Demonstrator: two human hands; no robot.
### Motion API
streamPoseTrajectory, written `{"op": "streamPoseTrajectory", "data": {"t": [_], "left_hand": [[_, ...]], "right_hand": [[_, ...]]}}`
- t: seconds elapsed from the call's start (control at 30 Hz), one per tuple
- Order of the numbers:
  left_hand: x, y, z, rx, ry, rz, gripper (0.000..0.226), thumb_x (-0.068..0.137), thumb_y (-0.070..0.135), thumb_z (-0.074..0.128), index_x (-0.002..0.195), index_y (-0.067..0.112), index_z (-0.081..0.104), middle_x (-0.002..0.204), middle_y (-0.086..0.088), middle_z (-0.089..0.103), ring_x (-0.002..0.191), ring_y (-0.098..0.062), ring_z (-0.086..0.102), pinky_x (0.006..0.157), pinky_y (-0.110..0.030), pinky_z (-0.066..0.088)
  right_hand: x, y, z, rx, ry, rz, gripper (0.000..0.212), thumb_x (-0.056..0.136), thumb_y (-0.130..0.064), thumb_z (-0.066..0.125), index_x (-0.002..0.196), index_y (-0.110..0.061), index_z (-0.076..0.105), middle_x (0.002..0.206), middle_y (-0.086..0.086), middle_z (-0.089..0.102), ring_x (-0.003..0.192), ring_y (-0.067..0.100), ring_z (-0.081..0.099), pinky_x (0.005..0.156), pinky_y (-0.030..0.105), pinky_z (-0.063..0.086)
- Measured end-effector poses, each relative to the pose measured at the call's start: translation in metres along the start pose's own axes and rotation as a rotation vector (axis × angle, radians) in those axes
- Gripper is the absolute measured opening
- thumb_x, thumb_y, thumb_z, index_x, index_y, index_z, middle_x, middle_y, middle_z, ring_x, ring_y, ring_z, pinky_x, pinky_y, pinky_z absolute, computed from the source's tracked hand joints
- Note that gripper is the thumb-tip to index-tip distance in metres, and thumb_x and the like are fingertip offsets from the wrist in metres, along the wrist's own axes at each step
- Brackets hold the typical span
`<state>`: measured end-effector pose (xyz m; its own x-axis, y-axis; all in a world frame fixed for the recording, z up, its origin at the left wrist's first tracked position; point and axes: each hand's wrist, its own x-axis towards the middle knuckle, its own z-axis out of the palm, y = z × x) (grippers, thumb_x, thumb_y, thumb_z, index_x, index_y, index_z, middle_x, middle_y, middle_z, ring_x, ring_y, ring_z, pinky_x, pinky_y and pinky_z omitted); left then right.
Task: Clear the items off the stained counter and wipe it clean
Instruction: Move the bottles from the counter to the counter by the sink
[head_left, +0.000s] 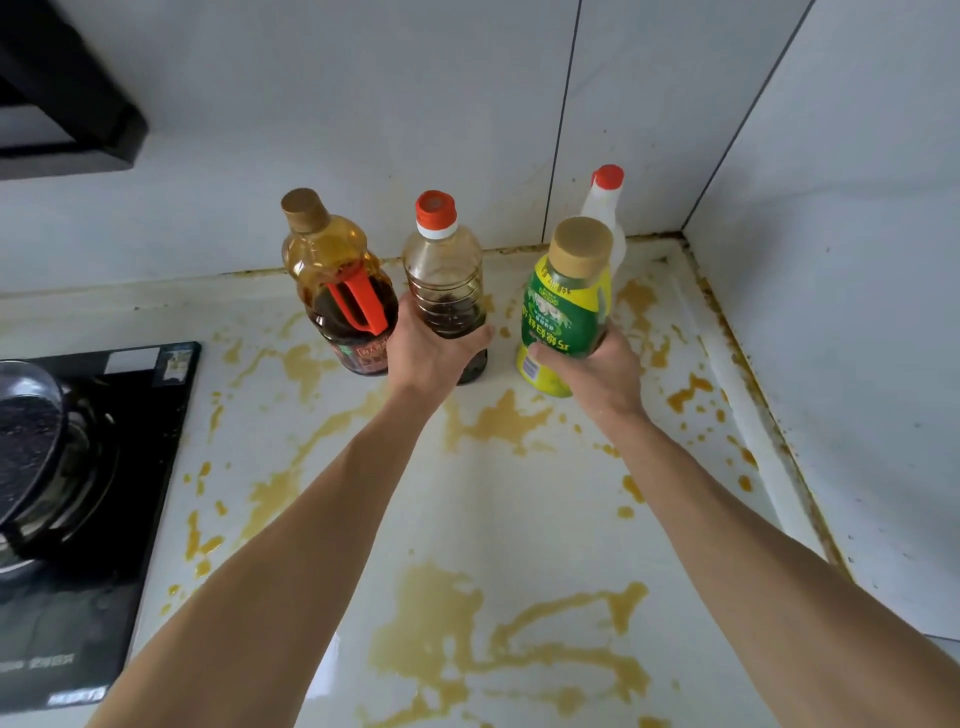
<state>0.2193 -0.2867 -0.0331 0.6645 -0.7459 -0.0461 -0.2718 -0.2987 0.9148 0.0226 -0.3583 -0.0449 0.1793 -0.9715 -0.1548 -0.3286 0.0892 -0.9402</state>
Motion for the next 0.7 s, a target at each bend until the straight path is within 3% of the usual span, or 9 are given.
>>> {"op": "streamPoseTrajectory", "data": {"t": [0.1,0.2,0.4,0.47,0.5,0.6,0.7], "left_hand": [[-0.013,0.006,-0.01,0.03,-0.046,0.02,0.088,0.063,0.046,0.096,0.137,0.031,0.051,0.118,0.017,0.068,0.106,-0.005,0.066,0.088,-0.015,0.047],[-0.031,0.016,-0.027,0.063,-0.105,0.031,0.09,0.061,0.047,0.096,0.138,0.031,0.051,0.12,0.016,0.069,0.108,-0.005,0.066,0.092,-0.019,0.048],[-0.088,0.036,-0.069,0.146,-0.152,-0.006,0.091,0.056,0.059,0.091,0.136,0.034,0.055,0.11,0.026,0.069,0.096,0.023,0.061,0.074,0.003,0.043],[-0.111,0.039,-0.088,0.178,-0.169,-0.041,0.085,0.055,0.062,0.089,0.13,0.035,0.06,0.103,0.029,0.071,0.093,0.024,0.062,0.071,0.004,0.045],[-0.121,0.04,-0.097,0.187,-0.181,-0.065,0.082,0.054,0.062,0.089,0.127,0.034,0.063,0.102,0.027,0.073,0.094,0.019,0.065,0.076,-0.002,0.05],[-0.151,0.032,-0.122,0.185,-0.222,-0.127,0.079,0.056,0.056,0.091,0.126,0.03,0.066,0.108,0.016,0.077,0.103,-0.004,0.073,0.094,-0.036,0.061],[-0.183,0.019,-0.145,0.18,-0.217,-0.18,0.082,0.056,0.054,0.092,0.129,0.029,0.064,0.11,0.014,0.077,0.105,-0.006,0.073,0.096,-0.039,0.061]], "right_hand": [[-0.012,-0.011,-0.01,-0.009,0.023,-0.036,0.056,0.059,-0.048,0.09,0.11,-0.034,0.073,0.093,-0.031,0.075,0.088,-0.012,0.07,0.073,0.009,0.054],[-0.026,-0.023,-0.029,-0.026,0.019,-0.05,0.061,0.065,-0.042,0.093,0.119,-0.022,0.073,0.104,-0.014,0.079,0.096,-0.002,0.074,0.079,0.017,0.059],[-0.082,-0.042,-0.066,-0.044,0.004,0.002,0.058,0.068,-0.035,0.095,0.119,-0.019,0.073,0.107,-0.007,0.079,0.099,0.005,0.075,0.087,0.03,0.062],[-0.109,-0.041,-0.078,-0.059,-0.022,0.031,0.058,0.068,-0.036,0.095,0.119,-0.018,0.074,0.108,-0.005,0.079,0.102,0.009,0.075,0.09,0.033,0.061],[-0.122,-0.04,-0.084,-0.066,-0.034,0.049,0.058,0.067,-0.038,0.094,0.118,-0.018,0.074,0.107,-0.006,0.079,0.102,0.009,0.075,0.09,0.033,0.061],[-0.159,-0.033,-0.098,-0.105,-0.062,0.093,0.057,0.068,-0.038,0.096,0.117,-0.021,0.075,0.104,-0.011,0.079,0.098,0.001,0.074,0.085,0.028,0.06],[-0.19,-0.021,-0.11,-0.159,-0.09,0.137,0.056,0.07,-0.039,0.095,0.119,-0.022,0.074,0.104,-0.015,0.077,0.096,-0.003,0.072,0.077,0.02,0.056]]}}
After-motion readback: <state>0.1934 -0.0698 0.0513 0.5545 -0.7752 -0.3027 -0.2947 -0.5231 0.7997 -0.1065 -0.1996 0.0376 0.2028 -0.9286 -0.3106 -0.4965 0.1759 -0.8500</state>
